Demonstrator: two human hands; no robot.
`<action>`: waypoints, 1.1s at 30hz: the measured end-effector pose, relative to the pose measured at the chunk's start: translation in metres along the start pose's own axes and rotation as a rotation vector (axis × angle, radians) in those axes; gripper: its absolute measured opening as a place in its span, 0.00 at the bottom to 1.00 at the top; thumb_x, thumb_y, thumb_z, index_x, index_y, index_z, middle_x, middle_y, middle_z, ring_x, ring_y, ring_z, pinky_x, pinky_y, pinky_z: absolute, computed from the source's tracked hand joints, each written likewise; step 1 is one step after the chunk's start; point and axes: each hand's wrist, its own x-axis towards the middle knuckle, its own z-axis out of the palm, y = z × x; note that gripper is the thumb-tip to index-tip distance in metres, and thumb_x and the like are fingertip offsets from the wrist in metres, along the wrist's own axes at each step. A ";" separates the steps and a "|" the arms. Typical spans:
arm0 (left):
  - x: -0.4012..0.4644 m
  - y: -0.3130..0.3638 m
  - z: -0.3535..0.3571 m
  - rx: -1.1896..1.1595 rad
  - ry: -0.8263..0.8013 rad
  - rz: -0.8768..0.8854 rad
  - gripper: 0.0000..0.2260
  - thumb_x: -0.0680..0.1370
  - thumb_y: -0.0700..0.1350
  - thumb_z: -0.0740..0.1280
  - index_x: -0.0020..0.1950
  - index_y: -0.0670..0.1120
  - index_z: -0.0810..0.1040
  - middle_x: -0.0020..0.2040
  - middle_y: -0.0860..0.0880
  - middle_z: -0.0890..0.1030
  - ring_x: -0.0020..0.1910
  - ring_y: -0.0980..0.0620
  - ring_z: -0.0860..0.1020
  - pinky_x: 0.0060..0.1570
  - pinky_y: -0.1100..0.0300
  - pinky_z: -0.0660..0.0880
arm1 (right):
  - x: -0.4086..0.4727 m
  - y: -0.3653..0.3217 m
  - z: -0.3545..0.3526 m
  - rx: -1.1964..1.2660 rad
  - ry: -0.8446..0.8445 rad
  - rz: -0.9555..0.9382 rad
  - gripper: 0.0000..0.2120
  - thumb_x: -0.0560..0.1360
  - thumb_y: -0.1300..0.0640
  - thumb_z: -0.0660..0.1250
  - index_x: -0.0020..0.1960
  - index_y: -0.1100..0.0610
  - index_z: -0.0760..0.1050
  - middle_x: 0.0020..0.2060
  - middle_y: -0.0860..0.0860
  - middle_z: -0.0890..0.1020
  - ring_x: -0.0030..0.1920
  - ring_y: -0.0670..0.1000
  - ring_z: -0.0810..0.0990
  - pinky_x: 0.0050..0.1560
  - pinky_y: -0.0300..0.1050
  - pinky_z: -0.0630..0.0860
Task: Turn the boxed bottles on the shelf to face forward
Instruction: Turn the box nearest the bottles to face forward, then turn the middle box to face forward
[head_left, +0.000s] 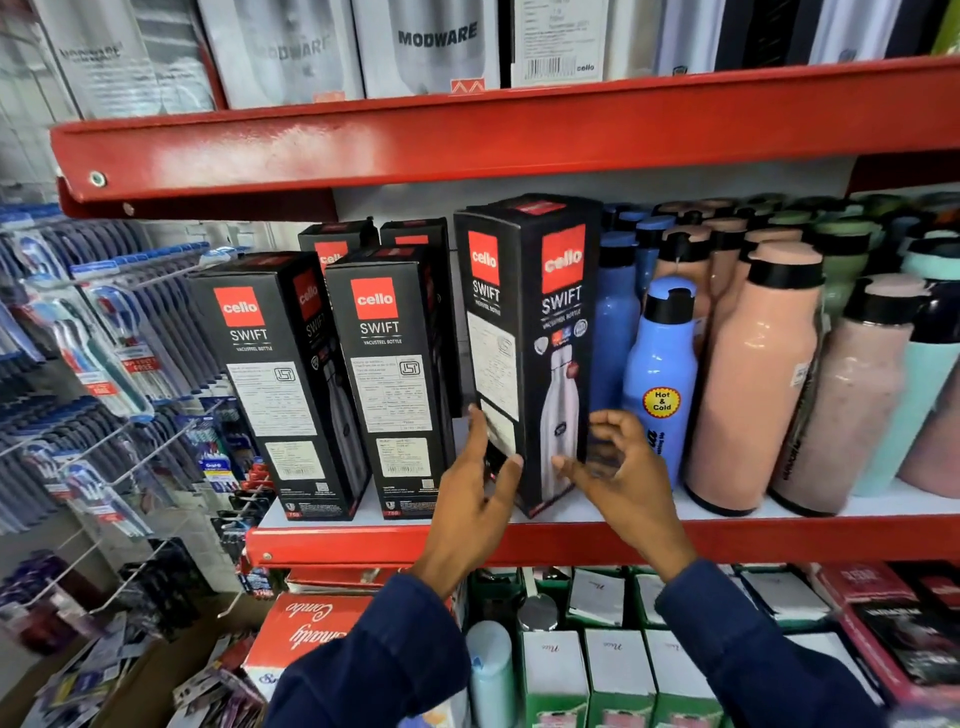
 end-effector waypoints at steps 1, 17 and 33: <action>0.001 -0.001 0.002 -0.010 0.001 0.000 0.29 0.83 0.52 0.59 0.80 0.52 0.49 0.54 0.75 0.72 0.48 0.75 0.75 0.50 0.83 0.65 | -0.002 -0.002 0.001 -0.010 0.028 -0.016 0.28 0.66 0.52 0.79 0.61 0.50 0.70 0.55 0.50 0.79 0.51 0.48 0.81 0.50 0.40 0.80; 0.012 -0.040 0.013 -0.010 -0.061 -0.036 0.23 0.85 0.44 0.55 0.80 0.49 0.56 0.58 0.70 0.72 0.45 0.79 0.69 0.51 0.79 0.68 | -0.018 0.011 0.022 -0.048 0.076 -0.074 0.19 0.67 0.58 0.78 0.52 0.50 0.71 0.46 0.44 0.79 0.47 0.40 0.80 0.39 0.26 0.77; -0.007 -0.029 -0.007 0.041 -0.051 -0.052 0.22 0.84 0.47 0.58 0.78 0.46 0.62 0.68 0.60 0.68 0.62 0.77 0.68 0.56 0.85 0.60 | -0.025 0.015 0.017 -0.018 0.085 0.016 0.19 0.70 0.60 0.75 0.57 0.50 0.73 0.51 0.48 0.81 0.49 0.40 0.81 0.47 0.30 0.79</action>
